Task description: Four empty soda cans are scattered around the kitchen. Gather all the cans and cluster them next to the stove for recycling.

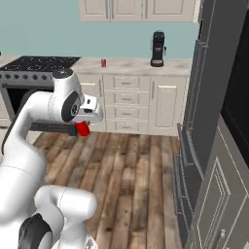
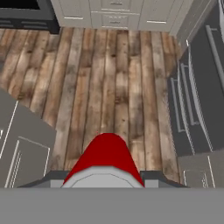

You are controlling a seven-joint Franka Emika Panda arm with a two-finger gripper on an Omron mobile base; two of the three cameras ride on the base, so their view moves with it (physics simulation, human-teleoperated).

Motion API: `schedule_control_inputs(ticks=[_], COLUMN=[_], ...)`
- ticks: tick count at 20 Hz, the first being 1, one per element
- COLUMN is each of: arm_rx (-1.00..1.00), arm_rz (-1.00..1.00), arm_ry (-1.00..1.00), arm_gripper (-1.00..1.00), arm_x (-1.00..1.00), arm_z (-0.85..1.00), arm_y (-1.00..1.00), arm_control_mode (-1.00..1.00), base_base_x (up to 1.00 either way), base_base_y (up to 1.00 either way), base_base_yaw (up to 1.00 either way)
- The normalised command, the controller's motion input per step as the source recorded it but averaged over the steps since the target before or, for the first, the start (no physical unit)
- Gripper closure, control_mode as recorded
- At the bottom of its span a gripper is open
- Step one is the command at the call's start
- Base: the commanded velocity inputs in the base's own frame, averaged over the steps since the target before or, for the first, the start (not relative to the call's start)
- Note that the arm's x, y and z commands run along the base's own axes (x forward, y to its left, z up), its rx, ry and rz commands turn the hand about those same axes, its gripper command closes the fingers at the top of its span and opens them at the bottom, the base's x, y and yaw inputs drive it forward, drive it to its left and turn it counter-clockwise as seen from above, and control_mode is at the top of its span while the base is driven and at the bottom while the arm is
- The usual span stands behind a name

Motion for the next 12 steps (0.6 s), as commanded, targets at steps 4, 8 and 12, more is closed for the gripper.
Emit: schedule_control_inputs(ticks=[4,8,12], arm_rx=[0.0,0.0,0.0], arm_rz=[0.0,0.0,0.0], arm_ry=[0.0,0.0,0.0], arm_gripper=[1.0,1.0,1.0], arm_x=[0.0,0.0,0.0], arm_z=[0.0,0.0,0.0], arm_y=[0.0,0.0,0.0], arm_control_mode=[1.0,1.0,1.0], base_base_x=[1.0,1.0,1.0], base_base_y=[0.15,0.17,0.2], base_base_yaw=[0.01,0.01,0.01])
